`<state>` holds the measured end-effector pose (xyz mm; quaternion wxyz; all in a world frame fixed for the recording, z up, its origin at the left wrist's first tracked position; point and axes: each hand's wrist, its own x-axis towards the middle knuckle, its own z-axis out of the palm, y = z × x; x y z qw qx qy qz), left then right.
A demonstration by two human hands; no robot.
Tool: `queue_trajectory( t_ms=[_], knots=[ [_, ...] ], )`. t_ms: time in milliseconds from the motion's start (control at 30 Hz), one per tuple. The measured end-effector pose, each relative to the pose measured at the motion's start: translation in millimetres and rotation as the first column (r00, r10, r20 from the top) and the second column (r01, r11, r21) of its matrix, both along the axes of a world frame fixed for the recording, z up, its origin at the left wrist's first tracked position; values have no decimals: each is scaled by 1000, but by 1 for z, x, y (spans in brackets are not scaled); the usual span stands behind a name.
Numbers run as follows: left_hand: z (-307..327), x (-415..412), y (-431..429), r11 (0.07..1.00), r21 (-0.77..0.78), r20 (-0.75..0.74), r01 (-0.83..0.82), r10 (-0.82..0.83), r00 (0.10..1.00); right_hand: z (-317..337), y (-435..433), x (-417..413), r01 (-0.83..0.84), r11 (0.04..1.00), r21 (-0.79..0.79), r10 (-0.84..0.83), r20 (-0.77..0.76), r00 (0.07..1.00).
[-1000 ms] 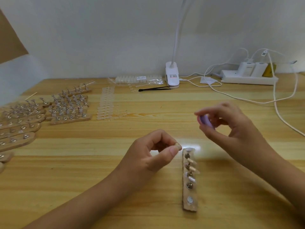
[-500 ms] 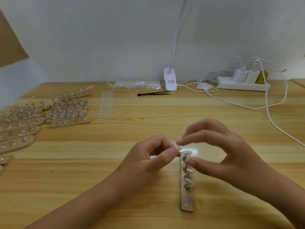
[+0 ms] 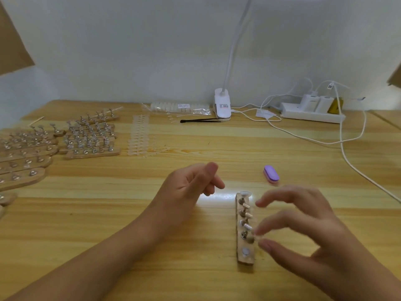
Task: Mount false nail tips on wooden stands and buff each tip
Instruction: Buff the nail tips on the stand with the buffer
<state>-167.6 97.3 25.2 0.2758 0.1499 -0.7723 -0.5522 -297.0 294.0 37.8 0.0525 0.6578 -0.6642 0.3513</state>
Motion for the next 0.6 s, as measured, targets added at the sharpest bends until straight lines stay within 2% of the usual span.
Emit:
queue_trajectory(
  t_ms=[100, 200, 400, 467, 533, 600],
  knots=[
    [-3, -3, 3, 999, 38, 17, 17, -17, 1000, -14, 1, 5, 25, 1000, 7, -24, -89, 996],
    [-7, -3, 5, 998, -12, 42, 58, -57, 997, -20, 0, 6, 59, 998, 10, -57, -173, 983],
    [-9, -3, 5, 984, -174, 88, 43, -29, 996, -21, 3, 2, 122, 992, -22, -124, -133, 983],
    [-11, -4, 4, 970, -236, 154, 62, -25, 988, -20, 3, 5, 199, 972, 121, -177, -176, 968],
    [-15, -3, 5, 944, -307, 228, 122, -51, 972, -20, -4, 12, 316, 907, 277, -226, -310, 923],
    [-17, -1, 7, 925, -345, 264, 158, -66, 962, -20, -12, 20, 408, 853, 326, -291, -351, 890]
  ],
)
